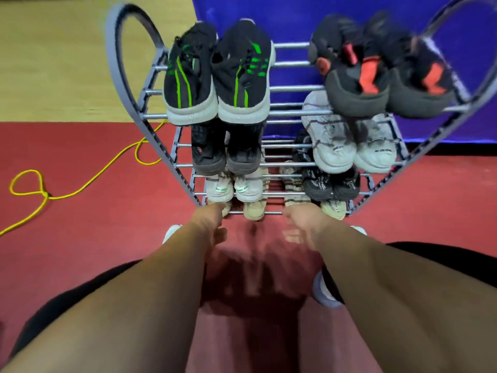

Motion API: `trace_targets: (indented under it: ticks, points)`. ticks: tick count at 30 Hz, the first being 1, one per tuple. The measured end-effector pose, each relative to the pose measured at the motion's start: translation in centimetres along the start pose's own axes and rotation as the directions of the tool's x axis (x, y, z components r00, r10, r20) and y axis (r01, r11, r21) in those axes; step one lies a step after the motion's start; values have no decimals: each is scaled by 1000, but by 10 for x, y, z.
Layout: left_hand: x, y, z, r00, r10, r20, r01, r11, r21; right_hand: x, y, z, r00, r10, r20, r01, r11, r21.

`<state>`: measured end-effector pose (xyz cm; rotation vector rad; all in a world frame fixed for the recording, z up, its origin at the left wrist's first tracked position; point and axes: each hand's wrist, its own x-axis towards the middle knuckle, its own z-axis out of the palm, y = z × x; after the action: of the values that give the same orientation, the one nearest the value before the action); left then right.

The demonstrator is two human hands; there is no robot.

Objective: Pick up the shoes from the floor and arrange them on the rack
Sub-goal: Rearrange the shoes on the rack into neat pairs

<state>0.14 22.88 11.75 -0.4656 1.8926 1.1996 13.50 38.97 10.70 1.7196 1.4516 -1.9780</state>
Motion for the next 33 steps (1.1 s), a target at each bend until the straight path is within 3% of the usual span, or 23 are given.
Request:
trace_targets:
  ticks: [7,11,16,21,26,33]
  points:
    - [-82,1,37,975,101,196,-136,975,175,-67,7,-87,982,-100,-162,115,990,86]
    - [-113,3,74,950,194,244,-240,955,175,-103,20,-131,962,-143,-231,170,980,103]
    - [-142,0,124,885,124,448,-230,955,189,-128,43,-196,934,-122,-335,180,973,148]
    - [-110,-5,159,910,89,405,-201,949,243,-98,58,-219,945,-71,-318,146,965,218]
    - [-66,-23,189,934,27,357,-149,936,320,-42,81,-212,952,63,-299,5,975,222]
    - [-8,-39,219,951,-82,297,-24,942,334,38,55,-188,979,97,-177,-47,961,271]
